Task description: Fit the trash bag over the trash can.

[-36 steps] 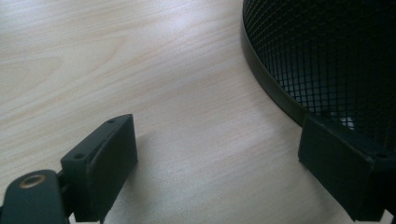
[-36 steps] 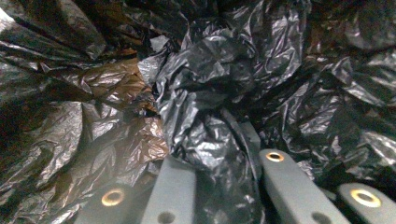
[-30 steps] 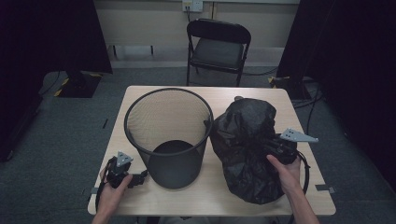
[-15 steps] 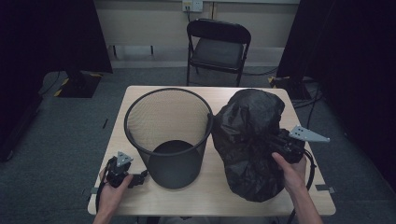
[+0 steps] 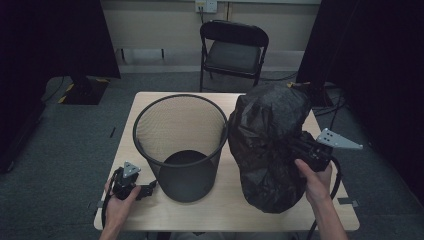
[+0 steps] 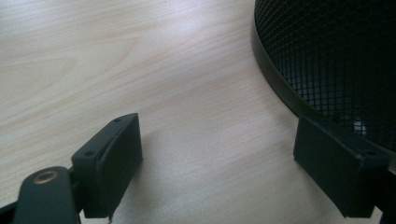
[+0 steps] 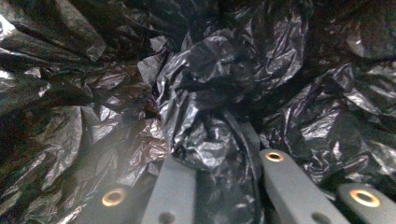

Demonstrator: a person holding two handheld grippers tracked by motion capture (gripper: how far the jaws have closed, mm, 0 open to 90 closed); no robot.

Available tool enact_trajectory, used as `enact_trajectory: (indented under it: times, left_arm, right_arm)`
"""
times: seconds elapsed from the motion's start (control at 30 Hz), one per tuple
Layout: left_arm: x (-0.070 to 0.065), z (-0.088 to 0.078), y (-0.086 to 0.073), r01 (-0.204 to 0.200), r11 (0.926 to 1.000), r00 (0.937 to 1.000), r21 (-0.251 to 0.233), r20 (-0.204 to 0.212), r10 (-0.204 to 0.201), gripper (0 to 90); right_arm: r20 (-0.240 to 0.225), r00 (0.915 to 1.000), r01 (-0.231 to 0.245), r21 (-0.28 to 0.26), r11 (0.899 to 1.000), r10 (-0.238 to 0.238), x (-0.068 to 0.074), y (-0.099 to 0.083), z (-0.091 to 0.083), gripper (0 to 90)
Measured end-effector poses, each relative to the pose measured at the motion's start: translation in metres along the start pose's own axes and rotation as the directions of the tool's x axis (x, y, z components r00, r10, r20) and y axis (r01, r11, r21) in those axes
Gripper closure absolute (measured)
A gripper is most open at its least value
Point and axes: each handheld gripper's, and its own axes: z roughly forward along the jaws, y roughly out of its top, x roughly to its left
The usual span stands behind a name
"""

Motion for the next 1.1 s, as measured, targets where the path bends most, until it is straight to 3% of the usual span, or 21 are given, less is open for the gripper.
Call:
enact_trajectory:
  times: [0.53, 0.73, 0.8, 0.93, 1.03, 1.1]
  left_arm:
    - [0.006, 0.0, 0.002, 0.015, 0.9999, 0.9994, 0.006, -0.032, -0.015, 16.0]
    - [0.009, -0.003, 0.005, 0.048, 0.9987, 0.9982, -0.017, -0.034, -0.049, 15.8]
    - [0.01, -0.003, 0.007, 0.043, 0.9989, 0.9986, -0.02, -0.031, -0.043, 15.9]
    - [0.015, -0.005, 0.016, 0.033, 0.9977, 0.9987, -0.059, -0.038, -0.036, 16.9]
    - [0.02, -0.01, 0.024, 0.062, 0.9927, 0.997, -0.103, -0.039, -0.067, 16.7]
    - [0.022, -0.013, 0.03, 0.042, 0.9916, 0.9977, -0.122, -0.048, -0.048, 16.3]
  right_arm:
    - [-0.041, 0.9984, 0.036, -0.056, 0.998, -0.039, 0.013, 0.037, 0.001, 82.9]
    - [-0.048, 0.9963, 0.068, -0.076, 0.995, -0.071, 0.021, 0.058, 0.003, 82.9]
    - [-0.053, 0.9955, 0.074, -0.083, 0.994, -0.079, 0.025, 0.063, 0.004, 82.9]
    - [-0.074, 0.9931, 0.082, -0.1, 0.992, -0.09, 0.033, 0.073, 0.009, 82.9]
    - [-0.089, 0.9904, 0.096, -0.109, 0.989, -0.106, 0.039, 0.081, 0.012, 82.9]
    - [-0.097, 0.9891, 0.099, -0.117, 0.988, -0.111, 0.042, 0.086, 0.013, 82.9]
